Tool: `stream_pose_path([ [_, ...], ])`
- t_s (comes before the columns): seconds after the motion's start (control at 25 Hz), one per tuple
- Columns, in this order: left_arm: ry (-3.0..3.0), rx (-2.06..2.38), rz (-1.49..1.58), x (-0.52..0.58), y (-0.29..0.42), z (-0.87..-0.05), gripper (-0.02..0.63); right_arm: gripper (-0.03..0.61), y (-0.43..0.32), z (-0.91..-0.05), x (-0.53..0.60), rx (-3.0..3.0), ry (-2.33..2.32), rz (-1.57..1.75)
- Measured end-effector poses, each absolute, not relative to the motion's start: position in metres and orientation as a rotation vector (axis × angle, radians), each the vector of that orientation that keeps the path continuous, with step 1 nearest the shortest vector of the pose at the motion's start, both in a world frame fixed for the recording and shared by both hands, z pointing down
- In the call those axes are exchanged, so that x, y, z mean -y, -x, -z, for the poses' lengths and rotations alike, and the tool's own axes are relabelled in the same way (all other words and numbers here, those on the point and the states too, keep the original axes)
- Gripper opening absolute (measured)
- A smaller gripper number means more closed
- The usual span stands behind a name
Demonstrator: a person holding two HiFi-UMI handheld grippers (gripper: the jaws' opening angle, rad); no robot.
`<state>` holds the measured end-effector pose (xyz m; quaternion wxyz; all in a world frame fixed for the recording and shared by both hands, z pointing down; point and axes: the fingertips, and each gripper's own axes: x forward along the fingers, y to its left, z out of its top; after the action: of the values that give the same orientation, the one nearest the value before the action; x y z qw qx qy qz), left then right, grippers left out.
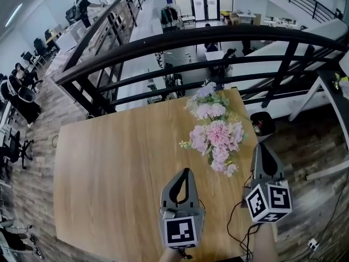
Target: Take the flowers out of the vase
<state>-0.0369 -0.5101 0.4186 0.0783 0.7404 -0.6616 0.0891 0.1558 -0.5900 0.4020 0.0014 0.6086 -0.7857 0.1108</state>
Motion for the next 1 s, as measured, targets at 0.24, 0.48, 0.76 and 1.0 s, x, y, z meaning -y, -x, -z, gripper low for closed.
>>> stream_pose_path([
  [0.24,-2.187,1.984,-0.329,0.522,0.032,-0.433,0.035,0.009,-0.157,-0.431,0.610,2.481,-1.798,-0.375],
  [0.48,-2.176,1.979,-0.381,0.530,0.029,-0.453,0.035,0.029,-0.144,-0.448,0.626,2.543,-1.662,-0.336],
  [0.76,-2.160,1.974,-0.401,0.538,0.025,-0.462,0.036,0.032,-0.123,-0.454,0.638,2.627,-1.501,-0.293],
  [1.0,-2.138,1.981,-0.417,0.539,0.028,-0.469,0.036,0.100,-0.104,-0.462,0.639,2.662,-1.331,-0.242],
])
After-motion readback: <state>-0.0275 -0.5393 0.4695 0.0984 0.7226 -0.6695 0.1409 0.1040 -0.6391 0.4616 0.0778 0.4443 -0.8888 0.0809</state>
